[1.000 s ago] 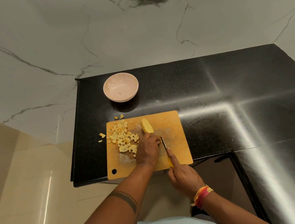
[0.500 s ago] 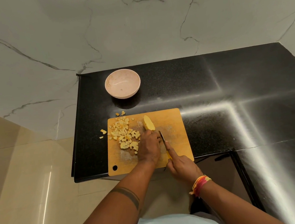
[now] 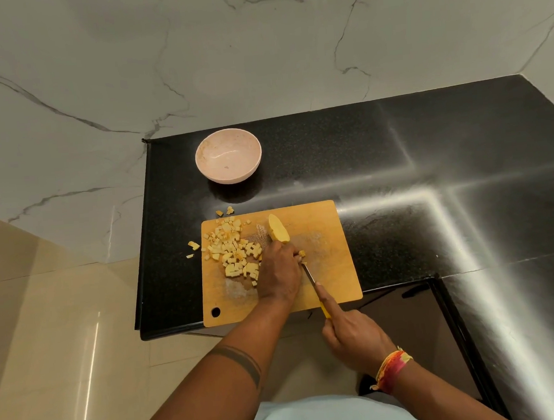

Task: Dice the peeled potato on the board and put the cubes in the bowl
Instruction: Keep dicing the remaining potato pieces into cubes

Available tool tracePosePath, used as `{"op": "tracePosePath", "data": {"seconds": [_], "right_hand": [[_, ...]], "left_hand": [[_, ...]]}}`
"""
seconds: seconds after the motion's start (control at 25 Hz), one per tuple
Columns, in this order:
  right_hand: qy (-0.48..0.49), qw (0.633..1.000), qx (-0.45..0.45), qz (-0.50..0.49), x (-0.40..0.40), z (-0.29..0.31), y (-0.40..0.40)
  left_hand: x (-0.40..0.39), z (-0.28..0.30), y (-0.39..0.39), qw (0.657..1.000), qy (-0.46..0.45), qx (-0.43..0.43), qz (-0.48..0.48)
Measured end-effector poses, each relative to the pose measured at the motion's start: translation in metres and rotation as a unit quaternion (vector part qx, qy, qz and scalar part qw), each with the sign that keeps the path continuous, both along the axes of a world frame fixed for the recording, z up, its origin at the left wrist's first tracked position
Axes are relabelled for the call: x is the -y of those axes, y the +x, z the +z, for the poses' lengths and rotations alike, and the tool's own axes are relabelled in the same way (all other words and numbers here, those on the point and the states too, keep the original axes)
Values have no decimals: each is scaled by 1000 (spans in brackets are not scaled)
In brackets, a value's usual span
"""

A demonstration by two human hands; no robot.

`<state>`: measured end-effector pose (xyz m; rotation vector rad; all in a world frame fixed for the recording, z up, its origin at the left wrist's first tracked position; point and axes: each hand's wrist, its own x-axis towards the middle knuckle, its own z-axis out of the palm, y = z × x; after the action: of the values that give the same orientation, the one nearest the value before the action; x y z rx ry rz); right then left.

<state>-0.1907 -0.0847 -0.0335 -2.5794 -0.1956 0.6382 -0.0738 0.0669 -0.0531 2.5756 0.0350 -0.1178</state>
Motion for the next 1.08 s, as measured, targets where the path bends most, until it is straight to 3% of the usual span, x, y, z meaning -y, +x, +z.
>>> {"op": "tracePosePath", "data": {"seconds": [0.28,0.68,1.08], "right_hand": [[12,998,23,-60,-5,-1,19],[35,999,14,18,-64,-10,18],[68,996,51,-35,-18,4,30]], "left_hand": [[-10,4,-11,999,-30,13,9],[-53,13,-17,998,-44,31,32],[-45,30,19,991,-93,46,85]]}}
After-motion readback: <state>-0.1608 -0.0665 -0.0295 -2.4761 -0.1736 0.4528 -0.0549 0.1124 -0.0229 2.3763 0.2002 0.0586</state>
